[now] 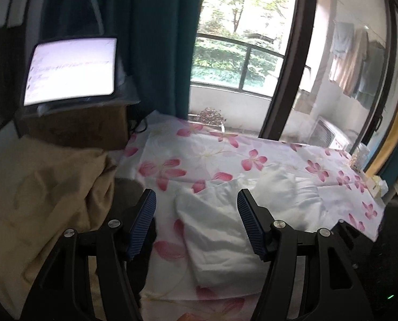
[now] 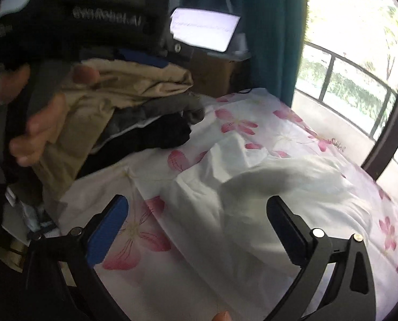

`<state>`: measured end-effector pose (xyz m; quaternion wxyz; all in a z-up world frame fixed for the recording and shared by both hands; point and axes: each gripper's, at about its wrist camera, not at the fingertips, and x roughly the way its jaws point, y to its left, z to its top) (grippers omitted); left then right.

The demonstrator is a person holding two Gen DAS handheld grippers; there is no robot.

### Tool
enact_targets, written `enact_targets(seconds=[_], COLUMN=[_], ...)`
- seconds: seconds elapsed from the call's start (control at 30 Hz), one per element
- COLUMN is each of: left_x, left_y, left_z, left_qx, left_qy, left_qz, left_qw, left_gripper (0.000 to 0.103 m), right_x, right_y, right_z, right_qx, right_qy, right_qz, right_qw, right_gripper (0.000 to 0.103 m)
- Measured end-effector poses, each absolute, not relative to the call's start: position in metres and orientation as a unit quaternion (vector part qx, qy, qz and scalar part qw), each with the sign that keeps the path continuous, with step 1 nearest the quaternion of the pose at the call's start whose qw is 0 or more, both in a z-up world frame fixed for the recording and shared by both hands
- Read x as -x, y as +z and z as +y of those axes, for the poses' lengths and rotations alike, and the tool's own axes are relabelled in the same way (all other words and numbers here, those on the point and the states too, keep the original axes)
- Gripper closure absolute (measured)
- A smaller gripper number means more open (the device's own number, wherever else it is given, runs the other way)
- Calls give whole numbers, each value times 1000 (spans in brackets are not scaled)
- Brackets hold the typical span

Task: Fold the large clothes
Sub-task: 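Reach the left gripper to the jacket fold and grasp it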

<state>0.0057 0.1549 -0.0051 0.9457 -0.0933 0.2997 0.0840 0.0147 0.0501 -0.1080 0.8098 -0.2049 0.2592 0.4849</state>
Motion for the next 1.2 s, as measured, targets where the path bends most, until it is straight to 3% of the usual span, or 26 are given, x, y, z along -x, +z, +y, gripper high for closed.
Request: enact_targets(seconds=[0.27,0.47,0.77,1.03,1.07,1.17,1.2], left_x=[-53,-101,-113,-130,-132,-132,-127], left_y=[-5,-52,-95,-120,-127,-143,-142], left_z=[107,85,132,125,125,131,131], left_qx=[74,15,85,116,121,161,159], left_qy=[12,12,17,-59,-60,-88,-91], left_qz=[331,393,444,468,476,482,473], left_qw=[941,919,892,874,869,857,862], left_gripper=[37,37,37,37,47,95,96], right_x=[-40,-88,-139,-154,-154,-151,-149], right_y=[-75,-90,-105,-123,-127,-134,-136], right_z=[-20,-60,-95,-93,-91,-84,-81], right_qx=[134,102,33,17,20,28,31], right_qy=[425,334,263,238,240,242,243], right_qz=[232,274,342,373,376,382,382], right_qw=[865,896,902,897,895,892,891], right_gripper=[1,1,1,1,1,1,1])
